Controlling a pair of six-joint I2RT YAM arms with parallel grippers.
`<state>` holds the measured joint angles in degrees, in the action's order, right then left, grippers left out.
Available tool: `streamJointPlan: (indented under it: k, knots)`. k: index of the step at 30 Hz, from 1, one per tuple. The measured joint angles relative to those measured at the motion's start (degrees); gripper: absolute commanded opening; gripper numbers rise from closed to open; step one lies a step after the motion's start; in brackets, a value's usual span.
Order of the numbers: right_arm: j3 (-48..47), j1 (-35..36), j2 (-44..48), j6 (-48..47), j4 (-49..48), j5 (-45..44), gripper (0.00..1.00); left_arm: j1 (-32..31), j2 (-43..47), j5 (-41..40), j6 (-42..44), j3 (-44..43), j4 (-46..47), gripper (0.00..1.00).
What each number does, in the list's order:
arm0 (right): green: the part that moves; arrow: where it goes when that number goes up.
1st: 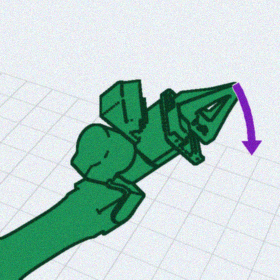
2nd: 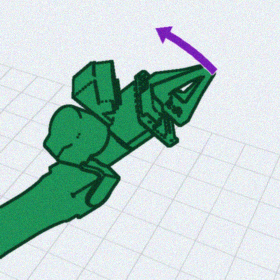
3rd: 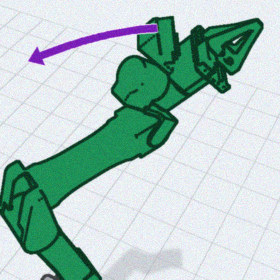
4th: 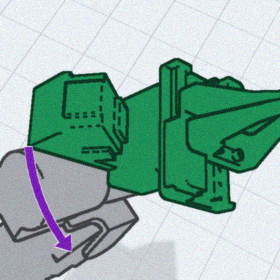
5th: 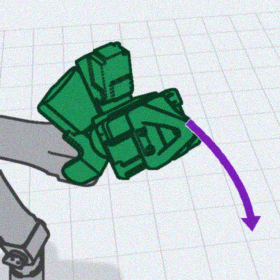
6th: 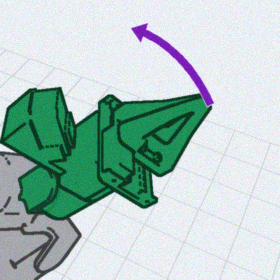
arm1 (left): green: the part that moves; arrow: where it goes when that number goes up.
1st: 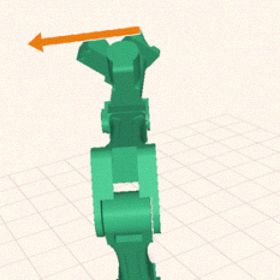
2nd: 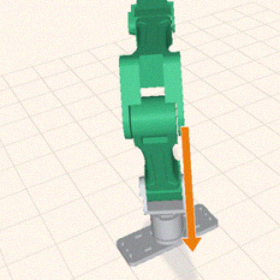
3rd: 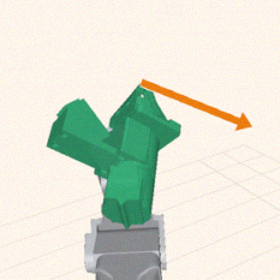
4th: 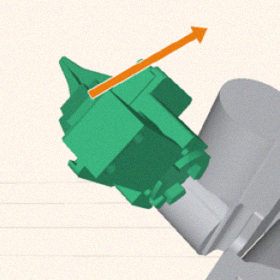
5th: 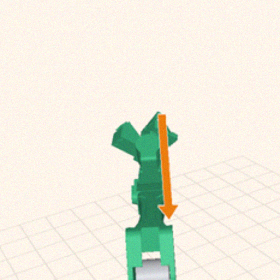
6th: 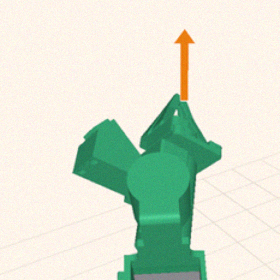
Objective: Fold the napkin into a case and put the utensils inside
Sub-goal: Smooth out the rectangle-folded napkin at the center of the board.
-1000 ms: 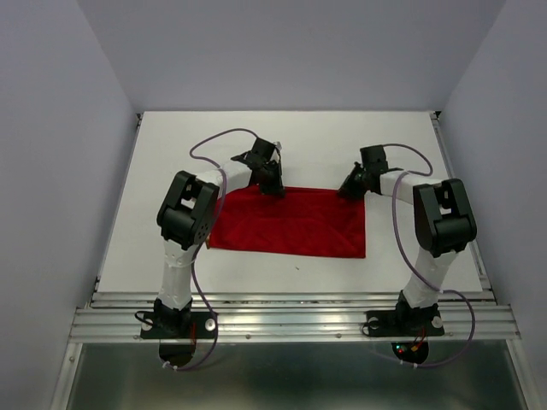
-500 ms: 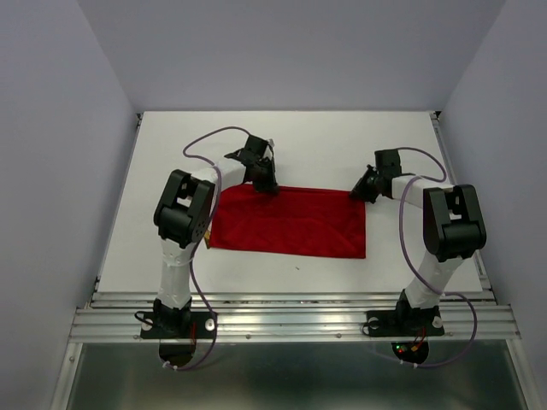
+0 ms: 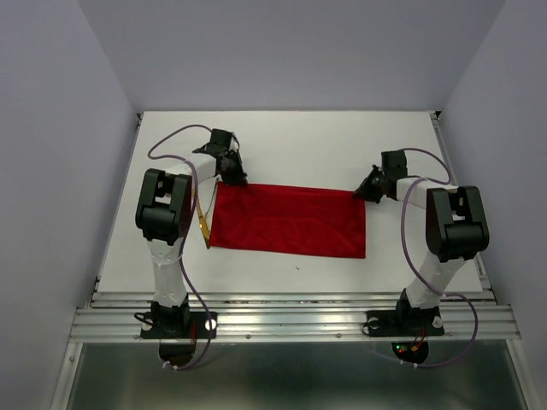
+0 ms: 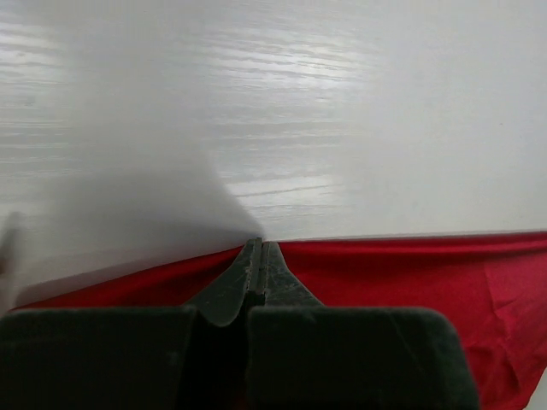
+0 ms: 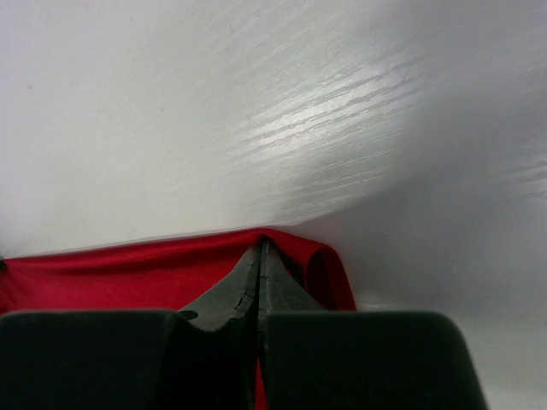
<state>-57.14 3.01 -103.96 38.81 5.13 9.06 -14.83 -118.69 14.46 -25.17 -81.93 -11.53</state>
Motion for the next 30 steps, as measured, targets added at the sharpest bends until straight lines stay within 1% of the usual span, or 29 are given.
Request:
streamJointPlan:
  k: [6, 17, 30]
  knots:
    - [0.00, -0.94, 0.00, -0.50, -0.02, -0.09, 0.01, 2.97, 1.29, -1.92, 0.39, 1.44, -0.68, 0.00]
    - [0.00, -0.98, 0.00, -1.09, -0.02, -0.15, 0.01, 4.70, 1.88, -3.19, 1.90, 1.75, -1.38, 0.00]
    - [0.00, -3.78, 0.24, -1.20, 0.24, -1.53, 0.01, 3.89, 4.46, -0.68, 2.03, 6.67, 2.01, 0.00]
